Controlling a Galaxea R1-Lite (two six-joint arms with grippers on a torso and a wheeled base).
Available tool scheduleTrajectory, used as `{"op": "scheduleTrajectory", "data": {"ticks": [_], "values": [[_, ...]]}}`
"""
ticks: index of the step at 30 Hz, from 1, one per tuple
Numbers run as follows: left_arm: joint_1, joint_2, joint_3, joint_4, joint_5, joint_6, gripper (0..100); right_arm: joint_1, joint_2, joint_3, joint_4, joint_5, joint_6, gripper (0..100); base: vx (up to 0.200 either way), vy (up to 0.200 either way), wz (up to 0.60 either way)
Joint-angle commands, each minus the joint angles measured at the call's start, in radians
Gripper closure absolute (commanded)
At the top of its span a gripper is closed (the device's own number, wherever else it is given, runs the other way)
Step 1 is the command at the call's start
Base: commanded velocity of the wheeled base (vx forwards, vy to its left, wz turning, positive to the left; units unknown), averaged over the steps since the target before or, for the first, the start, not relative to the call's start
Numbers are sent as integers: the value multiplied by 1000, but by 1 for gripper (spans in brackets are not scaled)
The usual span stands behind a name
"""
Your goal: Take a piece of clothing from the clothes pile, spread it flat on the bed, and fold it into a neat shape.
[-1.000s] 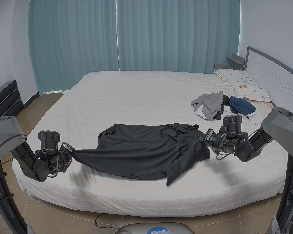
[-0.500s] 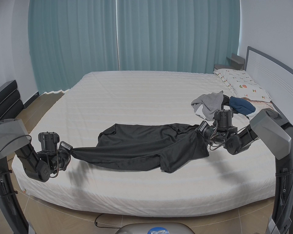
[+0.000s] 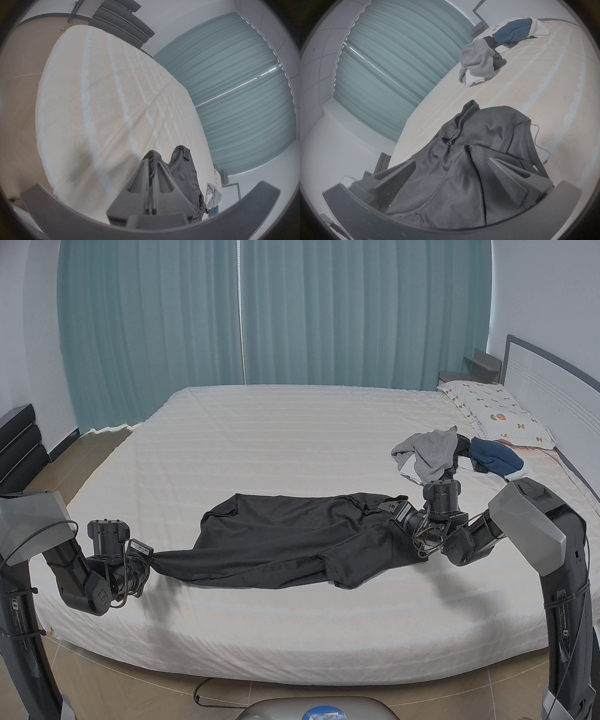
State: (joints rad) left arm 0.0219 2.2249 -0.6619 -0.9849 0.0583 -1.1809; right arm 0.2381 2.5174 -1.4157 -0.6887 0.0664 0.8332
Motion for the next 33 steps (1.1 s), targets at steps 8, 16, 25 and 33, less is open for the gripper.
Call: {"op": "scheduleTrajectory", "data": {"ticks": [8, 16, 25, 33], "values": [[1, -1, 19, 0, -14, -2, 100, 40, -243, 284, -12, 101, 0, 0, 0, 0, 0], [0, -2, 24, 2, -14, -2, 100, 124, -210, 394, 17, 104, 6, 0, 0, 0, 0], [0, -2, 28, -1, -14, 1, 100, 165, -100, 307, 71, 90, 35, 0, 0, 0, 0], [1, 4, 28, -1, -14, 6, 100, 171, -75, 227, 103, 87, 87, 0, 0, 0, 0]]}}
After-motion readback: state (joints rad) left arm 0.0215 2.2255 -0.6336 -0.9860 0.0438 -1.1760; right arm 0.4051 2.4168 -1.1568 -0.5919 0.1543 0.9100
